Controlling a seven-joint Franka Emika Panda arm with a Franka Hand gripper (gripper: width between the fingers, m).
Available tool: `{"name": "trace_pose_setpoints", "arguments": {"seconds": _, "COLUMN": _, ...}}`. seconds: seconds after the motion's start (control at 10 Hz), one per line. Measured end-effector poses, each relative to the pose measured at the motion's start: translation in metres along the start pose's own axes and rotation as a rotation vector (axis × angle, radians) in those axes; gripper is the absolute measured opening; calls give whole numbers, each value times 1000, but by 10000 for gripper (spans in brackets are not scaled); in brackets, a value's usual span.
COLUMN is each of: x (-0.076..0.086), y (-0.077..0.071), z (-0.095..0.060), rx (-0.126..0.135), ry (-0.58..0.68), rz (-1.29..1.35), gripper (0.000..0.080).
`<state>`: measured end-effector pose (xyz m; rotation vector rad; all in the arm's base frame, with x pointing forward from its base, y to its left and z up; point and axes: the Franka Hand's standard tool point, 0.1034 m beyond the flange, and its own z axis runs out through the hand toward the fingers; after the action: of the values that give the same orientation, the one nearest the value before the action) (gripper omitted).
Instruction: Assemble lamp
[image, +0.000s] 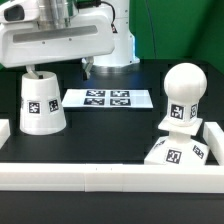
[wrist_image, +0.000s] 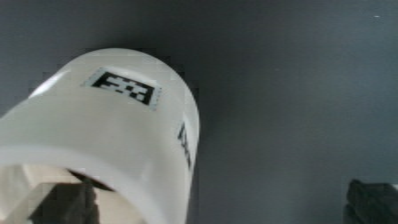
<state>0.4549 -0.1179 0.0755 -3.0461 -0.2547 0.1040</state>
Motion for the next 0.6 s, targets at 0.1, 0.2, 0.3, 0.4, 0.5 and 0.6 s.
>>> {"name": "trace_pose_setpoints", "arguments": {"seconds": 0.1, "x": 0, "y": 0, "z": 0, "rx": 1, "ry": -2, "rz": 0, "gripper": 699}}
{"name": "trace_pose_setpoints", "arguments": {"seconds": 0.2, "x": -1, "y": 0, "z": 0, "rx": 2, "ry": -3, "rz": 1, "gripper": 611}}
{"name": "trace_pose_setpoints", "arguments": {"seconds": 0.3, "x": 0, "y": 0, "z": 0, "rx": 1, "ry": -2, "rz": 0, "gripper": 475}}
{"name": "trace_pose_setpoints", "arguments": {"seconds": 0.4, "x": 0, "y": 0, "z": 0, "rx": 1, "ry": -2, "rz": 0, "gripper": 475}}
{"name": "trace_pose_setpoints", "arguments": {"seconds": 0.5, "x": 0, "y": 0, "z": 0, "rx": 1, "ry": -2, "rz": 0, "gripper": 282}}
{"name": "trace_pose_setpoints", "arguments": {"seconds": 0.6, "x": 0, "y": 0, "z": 0, "rx": 2, "ry": -2, "rz": 0, "gripper": 143}}
